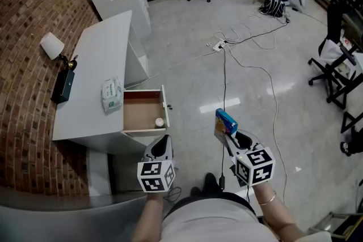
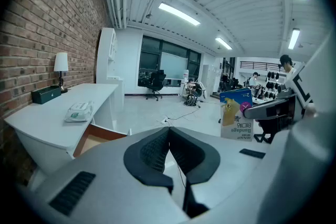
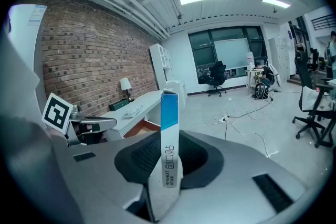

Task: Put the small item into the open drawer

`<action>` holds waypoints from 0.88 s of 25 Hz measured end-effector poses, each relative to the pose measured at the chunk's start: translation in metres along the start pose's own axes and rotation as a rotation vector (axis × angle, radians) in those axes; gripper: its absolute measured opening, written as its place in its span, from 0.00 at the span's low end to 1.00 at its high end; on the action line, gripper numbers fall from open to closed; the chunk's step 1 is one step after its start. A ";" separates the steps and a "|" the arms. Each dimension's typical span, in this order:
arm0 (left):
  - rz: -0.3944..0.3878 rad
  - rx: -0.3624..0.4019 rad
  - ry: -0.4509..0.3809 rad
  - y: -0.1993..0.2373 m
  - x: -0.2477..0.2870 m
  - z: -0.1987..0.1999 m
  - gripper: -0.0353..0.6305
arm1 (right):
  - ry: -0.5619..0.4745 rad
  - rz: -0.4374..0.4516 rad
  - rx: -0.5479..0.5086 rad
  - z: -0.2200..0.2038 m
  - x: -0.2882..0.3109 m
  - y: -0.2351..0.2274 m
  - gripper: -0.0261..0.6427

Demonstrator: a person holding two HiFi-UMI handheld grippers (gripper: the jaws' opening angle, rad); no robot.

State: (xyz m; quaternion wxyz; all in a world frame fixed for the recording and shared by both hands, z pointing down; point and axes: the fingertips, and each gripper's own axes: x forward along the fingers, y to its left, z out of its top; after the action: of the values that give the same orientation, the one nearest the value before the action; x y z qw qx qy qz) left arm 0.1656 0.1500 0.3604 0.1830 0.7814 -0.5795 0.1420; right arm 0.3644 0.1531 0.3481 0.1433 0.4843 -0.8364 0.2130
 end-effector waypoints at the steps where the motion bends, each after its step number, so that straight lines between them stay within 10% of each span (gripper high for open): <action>1: 0.001 -0.001 0.000 -0.001 0.000 0.000 0.09 | 0.000 0.002 -0.001 0.000 0.000 0.000 0.18; 22: 0.037 -0.006 0.022 -0.006 0.025 0.001 0.09 | 0.022 0.029 0.050 0.001 0.015 -0.031 0.18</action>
State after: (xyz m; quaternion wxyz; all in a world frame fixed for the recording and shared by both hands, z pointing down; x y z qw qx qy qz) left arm 0.1782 0.1298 0.3698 0.1890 0.7683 -0.5923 0.1523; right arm 0.3842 0.1276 0.3605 0.1372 0.4730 -0.8362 0.2411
